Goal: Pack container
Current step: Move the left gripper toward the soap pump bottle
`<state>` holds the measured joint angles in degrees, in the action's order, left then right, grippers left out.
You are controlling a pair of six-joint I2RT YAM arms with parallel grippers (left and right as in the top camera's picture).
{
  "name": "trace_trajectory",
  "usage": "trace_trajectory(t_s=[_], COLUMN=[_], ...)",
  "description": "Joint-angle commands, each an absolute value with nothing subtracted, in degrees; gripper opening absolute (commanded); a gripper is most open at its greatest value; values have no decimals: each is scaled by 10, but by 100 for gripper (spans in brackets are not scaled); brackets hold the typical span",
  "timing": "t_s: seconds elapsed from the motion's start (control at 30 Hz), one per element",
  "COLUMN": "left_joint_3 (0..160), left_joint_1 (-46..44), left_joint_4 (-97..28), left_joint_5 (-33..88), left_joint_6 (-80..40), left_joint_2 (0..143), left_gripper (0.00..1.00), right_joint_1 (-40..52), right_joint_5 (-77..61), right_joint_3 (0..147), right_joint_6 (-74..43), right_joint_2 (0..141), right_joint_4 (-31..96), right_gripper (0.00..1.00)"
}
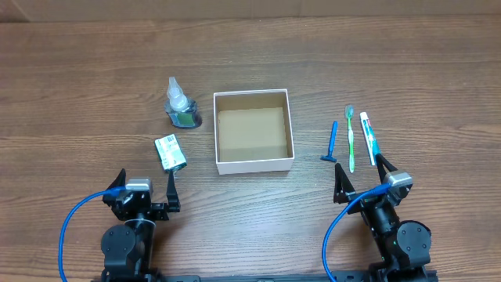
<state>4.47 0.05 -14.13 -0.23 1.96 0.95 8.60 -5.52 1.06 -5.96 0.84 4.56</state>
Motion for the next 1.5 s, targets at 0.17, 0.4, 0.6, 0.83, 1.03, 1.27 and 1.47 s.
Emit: trace_trajectory(t_s=[0.17,0.4,0.6,0.83,1.03,1.27,1.47], left_joint_3=[42,42,42,42,45,177,420], left_joint_1=[4,4,4,4,4,4,4], left_joint_4=[-139,-139,-139,-138,-112,-145,-320], left_joint_5=[-6,-6,-6,5,147,118,48], left_joint_6=[32,32,32,30,-13,-126,-141], left_joint_2=[3,3,3,3,3,28,187], left_gripper=[100,100,100,100,100,100,100], right_joint_1=[82,82,82,82,82,82,82], right_joint_5=[-52,-52,-52,-52,-52,-52,-52], right_joint_3=[5,5,5,5,5,5,5], right_joint_6=[-56,-56,-56,-56,-56,-56,-56], right_joint_2=[2,2,2,2,2,2,2], right_joint_4=[43,43,43,43,43,43,43], right_gripper=[100,100,100,100,100,100,100])
